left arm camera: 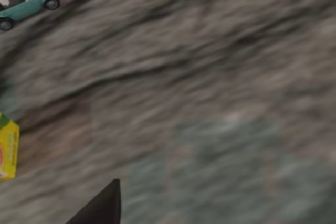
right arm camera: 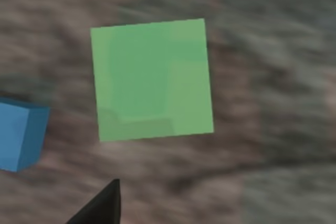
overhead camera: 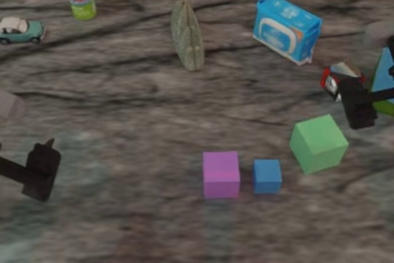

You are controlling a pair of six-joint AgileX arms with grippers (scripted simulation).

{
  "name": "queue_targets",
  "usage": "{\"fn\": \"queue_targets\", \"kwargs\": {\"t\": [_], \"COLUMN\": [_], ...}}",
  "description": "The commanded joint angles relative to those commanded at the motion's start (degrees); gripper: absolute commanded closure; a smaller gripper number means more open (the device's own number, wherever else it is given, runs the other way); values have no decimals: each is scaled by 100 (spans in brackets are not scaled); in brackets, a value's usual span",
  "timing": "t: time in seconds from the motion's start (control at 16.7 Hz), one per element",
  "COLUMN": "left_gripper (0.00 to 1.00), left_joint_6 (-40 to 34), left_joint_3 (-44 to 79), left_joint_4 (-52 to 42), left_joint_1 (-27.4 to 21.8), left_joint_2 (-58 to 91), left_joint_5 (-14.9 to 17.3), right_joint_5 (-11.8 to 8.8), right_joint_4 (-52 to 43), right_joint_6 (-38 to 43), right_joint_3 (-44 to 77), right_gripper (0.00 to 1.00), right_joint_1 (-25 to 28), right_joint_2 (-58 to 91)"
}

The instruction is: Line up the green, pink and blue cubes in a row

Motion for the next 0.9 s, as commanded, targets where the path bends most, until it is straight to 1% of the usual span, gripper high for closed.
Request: {"fn": "queue_targets", "kwargs": {"t": [0.24, 0.42, 0.6, 0.9], "left_gripper": [0, 0, 0, 0], "left_joint_6": [-737, -1166, -1421, -1468], "left_joint_3": [-1617, -2412, -2811, -2874], "left_joint_4": [1143, 1872, 2337, 2425], "left_joint_1": [673, 1020, 1207, 1239], "left_joint_2": [-2157, -3311, -3918, -4022], "left_joint_5": [31, 57, 74, 78], "right_joint_5": [2, -2, -5, -5], "right_joint_4": [-945, -1424, -1685, -1730], "right_joint_6": [44, 69, 82, 85], "right_joint_3": [1369, 2137, 2579, 2658], "right_gripper": [0, 0, 0, 0], "right_joint_1": [319, 491, 587, 604], "right_joint_2": [1751, 2697, 3191, 3284]}}
